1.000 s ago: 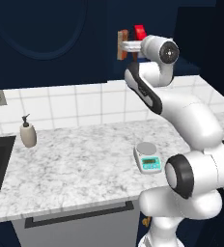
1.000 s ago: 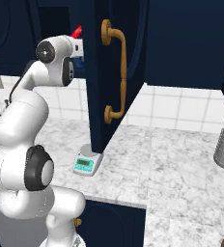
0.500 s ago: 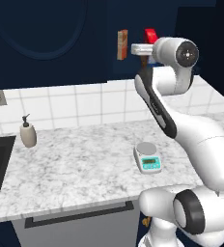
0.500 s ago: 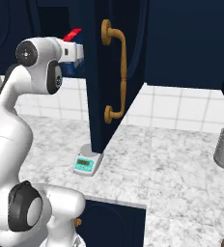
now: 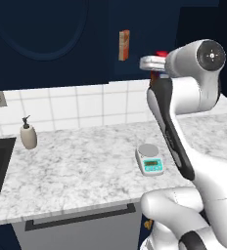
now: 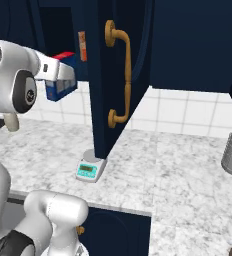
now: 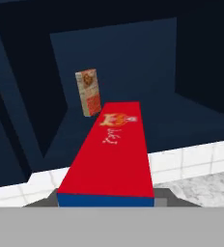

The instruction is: Pick the boxed food and place it on the digital scale for weighing, and close the cabinet.

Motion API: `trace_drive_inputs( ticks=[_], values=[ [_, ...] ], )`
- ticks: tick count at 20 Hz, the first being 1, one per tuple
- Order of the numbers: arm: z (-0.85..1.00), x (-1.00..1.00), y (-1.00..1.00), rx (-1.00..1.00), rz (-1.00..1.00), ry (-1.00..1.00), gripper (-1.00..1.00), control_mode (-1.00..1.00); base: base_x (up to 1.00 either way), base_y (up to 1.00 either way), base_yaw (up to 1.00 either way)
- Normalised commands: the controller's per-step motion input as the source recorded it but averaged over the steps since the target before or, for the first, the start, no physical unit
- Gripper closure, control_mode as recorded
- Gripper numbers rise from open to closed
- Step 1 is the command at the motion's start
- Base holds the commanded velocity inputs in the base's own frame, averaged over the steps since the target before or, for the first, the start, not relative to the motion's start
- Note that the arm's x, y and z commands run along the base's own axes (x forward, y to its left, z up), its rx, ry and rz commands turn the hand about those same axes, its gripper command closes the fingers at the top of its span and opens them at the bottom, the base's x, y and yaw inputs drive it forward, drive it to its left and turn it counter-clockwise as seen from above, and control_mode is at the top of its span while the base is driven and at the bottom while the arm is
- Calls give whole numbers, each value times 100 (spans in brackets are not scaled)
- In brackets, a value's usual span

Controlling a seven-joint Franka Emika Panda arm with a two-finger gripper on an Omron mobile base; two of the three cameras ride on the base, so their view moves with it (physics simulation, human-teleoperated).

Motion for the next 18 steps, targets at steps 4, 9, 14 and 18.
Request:
trace_drive_inputs(
  ticks=[4, 9, 14, 18],
  values=[
    [-100, -46, -3, -4, 1, 2, 100, -100, 0, 0, 0],
    [-100, -5, -12, -2, 2, 2, 100, -100, 0, 0, 0],
    [-80, 5, -23, 0, 16, 1, 100, -100, 0, 0, 0],
    [-59, 10, -11, 0, 30, -2, 100, -100, 0, 0, 0]
  ],
)
